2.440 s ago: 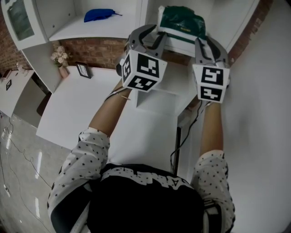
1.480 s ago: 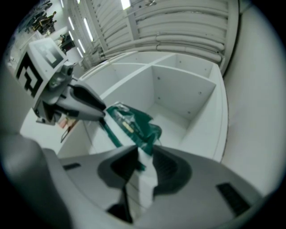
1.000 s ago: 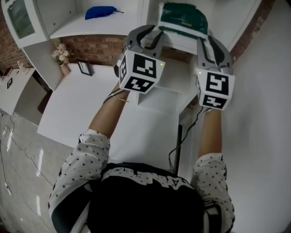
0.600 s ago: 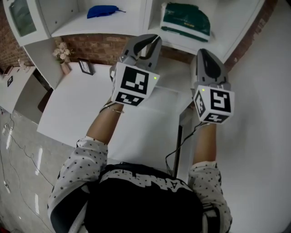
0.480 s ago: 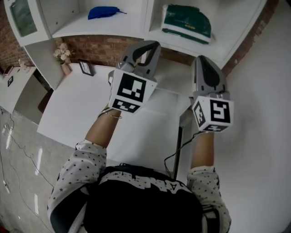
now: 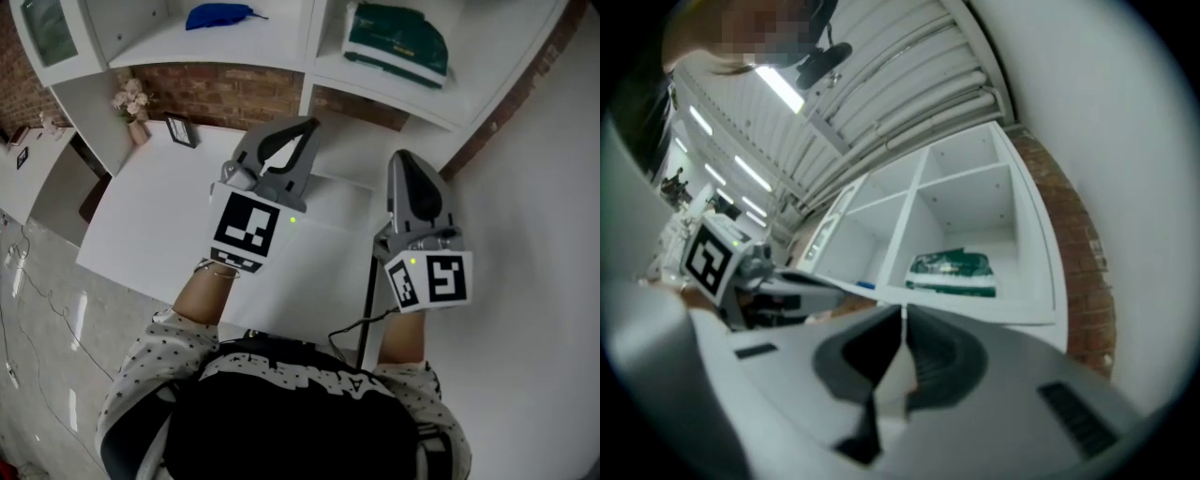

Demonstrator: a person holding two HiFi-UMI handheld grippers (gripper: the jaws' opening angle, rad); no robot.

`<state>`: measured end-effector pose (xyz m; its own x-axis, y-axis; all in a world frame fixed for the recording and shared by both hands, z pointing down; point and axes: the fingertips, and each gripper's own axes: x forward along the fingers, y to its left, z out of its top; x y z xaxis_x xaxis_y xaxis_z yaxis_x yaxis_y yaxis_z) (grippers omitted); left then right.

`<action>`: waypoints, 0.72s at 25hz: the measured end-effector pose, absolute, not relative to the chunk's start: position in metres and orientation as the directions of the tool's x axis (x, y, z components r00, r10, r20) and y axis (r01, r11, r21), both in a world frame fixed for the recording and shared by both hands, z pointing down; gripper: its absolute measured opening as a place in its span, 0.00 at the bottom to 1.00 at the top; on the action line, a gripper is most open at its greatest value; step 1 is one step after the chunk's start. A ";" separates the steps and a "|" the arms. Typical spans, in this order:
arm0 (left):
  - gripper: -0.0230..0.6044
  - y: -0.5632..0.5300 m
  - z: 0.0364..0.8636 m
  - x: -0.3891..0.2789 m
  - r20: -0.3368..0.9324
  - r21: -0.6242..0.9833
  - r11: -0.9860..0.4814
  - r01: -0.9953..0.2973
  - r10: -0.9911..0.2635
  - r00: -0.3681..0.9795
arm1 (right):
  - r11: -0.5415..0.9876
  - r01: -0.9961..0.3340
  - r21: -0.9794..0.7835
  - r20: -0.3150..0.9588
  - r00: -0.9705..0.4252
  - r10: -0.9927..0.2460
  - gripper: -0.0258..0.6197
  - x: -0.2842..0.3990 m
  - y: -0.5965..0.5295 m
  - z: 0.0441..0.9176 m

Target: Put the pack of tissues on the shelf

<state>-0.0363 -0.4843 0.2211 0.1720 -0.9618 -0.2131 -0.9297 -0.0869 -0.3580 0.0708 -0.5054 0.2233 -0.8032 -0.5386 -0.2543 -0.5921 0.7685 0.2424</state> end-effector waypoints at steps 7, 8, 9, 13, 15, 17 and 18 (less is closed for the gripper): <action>0.09 -0.471 0.243 -0.033 -0.171 -0.340 -0.103 -0.935 -0.971 0.169 | 0.816 -0.565 0.118 -0.253 -0.812 -0.526 0.10 0.070 -0.504 0.253; 0.09 -0.469 0.247 -0.034 -0.166 -0.340 -0.100 -0.935 -0.972 0.164 | 0.821 -0.562 0.099 -0.247 -0.813 -0.527 0.10 0.069 -0.504 0.259; 0.09 -0.467 0.250 -0.034 -0.160 -0.339 -0.098 -0.936 -0.974 0.160 | 0.826 -0.558 0.080 -0.240 -0.815 -0.528 0.10 0.069 -0.504 0.264; 0.09 -0.462 0.257 -0.039 -0.149 -0.324 -0.085 -0.942 -0.979 0.140 | 0.842 -0.539 0.022 -0.225 -0.823 -0.522 0.10 0.068 -0.502 0.279; 0.09 -0.460 0.258 -0.043 -0.150 -0.323 -0.068 -0.944 -0.981 0.123 | 0.851 -0.526 -0.002 -0.226 -0.829 -0.512 0.10 0.066 -0.502 0.282; 0.09 -0.460 0.259 -0.048 -0.149 -0.323 -0.054 -0.945 -0.983 0.107 | 0.860 -0.511 -0.015 -0.233 -0.834 -0.500 0.10 0.063 -0.502 0.283; 0.09 -0.460 0.259 -0.050 -0.146 -0.323 -0.049 -0.945 -0.984 0.101 | 0.864 -0.504 -0.017 -0.235 -0.838 -0.493 0.10 0.061 -0.502 0.283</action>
<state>-0.0499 -0.4600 0.2595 0.1010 -0.9841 -0.1461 -0.9451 -0.0491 -0.3230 0.0614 -0.5020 0.2828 -0.8375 -0.4932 -0.2351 -0.5038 0.8637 -0.0173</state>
